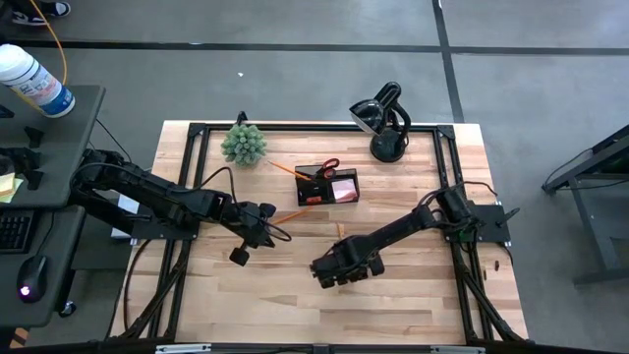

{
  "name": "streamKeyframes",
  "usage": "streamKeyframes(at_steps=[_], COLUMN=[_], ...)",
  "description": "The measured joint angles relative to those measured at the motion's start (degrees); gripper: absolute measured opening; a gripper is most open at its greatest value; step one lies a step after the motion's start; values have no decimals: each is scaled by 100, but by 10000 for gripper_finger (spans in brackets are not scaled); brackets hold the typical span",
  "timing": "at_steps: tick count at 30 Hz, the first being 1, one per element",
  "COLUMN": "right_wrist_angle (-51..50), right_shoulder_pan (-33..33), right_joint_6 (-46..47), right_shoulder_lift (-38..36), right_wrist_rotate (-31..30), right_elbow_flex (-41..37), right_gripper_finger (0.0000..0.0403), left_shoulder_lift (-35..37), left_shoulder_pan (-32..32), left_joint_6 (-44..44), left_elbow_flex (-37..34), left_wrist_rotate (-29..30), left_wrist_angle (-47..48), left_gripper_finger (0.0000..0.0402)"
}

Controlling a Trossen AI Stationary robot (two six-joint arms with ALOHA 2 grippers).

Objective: Pick and place office supplies into organizer
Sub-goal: Put the right pencil into the desk organizer

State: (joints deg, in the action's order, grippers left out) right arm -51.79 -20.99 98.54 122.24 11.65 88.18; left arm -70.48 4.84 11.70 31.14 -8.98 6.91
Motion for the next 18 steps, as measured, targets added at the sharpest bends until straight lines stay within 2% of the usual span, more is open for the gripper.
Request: streamKeyframes(at_steps=[9, 18], right_wrist_angle=[55, 55], right_shoulder_pan=[-27, -33], right_joint_6=[18, -141], right_shoulder_lift=[50, 50], right_wrist_rotate=[44, 1], right_elbow_flex=[0, 0], right_gripper_finger=[93, 8], left_shoulder_lift=[0, 0], left_shoulder_pan=[0, 0], left_joint_6=[0, 0], left_elbow_flex=[0, 0], left_wrist_rotate=[1, 1], left_wrist_angle=[1, 3], left_gripper_finger=[5, 5])
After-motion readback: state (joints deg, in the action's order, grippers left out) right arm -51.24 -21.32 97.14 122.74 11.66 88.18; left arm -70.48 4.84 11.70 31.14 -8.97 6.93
